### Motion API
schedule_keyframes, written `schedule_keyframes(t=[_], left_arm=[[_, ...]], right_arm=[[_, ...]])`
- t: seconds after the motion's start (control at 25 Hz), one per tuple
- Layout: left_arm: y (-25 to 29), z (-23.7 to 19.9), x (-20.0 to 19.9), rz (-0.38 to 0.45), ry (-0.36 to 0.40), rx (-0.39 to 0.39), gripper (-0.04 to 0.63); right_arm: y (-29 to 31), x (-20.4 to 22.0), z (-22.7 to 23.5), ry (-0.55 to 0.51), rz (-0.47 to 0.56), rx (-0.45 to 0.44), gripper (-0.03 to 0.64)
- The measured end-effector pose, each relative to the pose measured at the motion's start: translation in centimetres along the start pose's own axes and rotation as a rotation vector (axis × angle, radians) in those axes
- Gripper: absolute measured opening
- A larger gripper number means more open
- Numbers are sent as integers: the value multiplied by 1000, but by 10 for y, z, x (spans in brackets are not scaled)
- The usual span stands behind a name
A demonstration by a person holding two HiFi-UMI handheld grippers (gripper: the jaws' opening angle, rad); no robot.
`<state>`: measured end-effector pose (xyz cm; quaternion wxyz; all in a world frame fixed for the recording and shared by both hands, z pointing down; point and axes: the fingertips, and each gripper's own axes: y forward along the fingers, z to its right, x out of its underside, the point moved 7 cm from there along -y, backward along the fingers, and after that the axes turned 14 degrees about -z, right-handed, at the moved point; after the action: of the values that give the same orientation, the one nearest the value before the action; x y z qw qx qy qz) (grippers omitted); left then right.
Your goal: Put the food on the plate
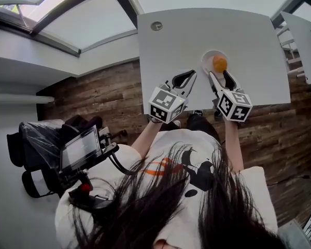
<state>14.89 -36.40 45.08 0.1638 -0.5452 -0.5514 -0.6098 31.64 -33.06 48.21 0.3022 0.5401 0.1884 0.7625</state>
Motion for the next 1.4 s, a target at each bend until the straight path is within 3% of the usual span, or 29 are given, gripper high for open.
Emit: schedule_keyframes(t=[0.2, 0.48, 0.92, 1.2, 1.4], left_arm=[[-77, 8, 34, 6, 50, 56, 6], [-99, 35, 69, -38, 82, 145, 6], [-110, 77, 94, -38, 83, 248, 6], [-120, 107, 103, -24, 67, 253, 6], [-149, 155, 131, -21, 69, 215, 6]], right_arm=[[-34, 42, -84, 26, 62, 37, 212], [-66, 86, -118, 85, 96, 55, 212], [-109, 140, -134, 122, 65, 121, 212], [-138, 163, -135, 128, 56, 125, 212], [-182, 203, -145, 115, 71, 94, 212]])
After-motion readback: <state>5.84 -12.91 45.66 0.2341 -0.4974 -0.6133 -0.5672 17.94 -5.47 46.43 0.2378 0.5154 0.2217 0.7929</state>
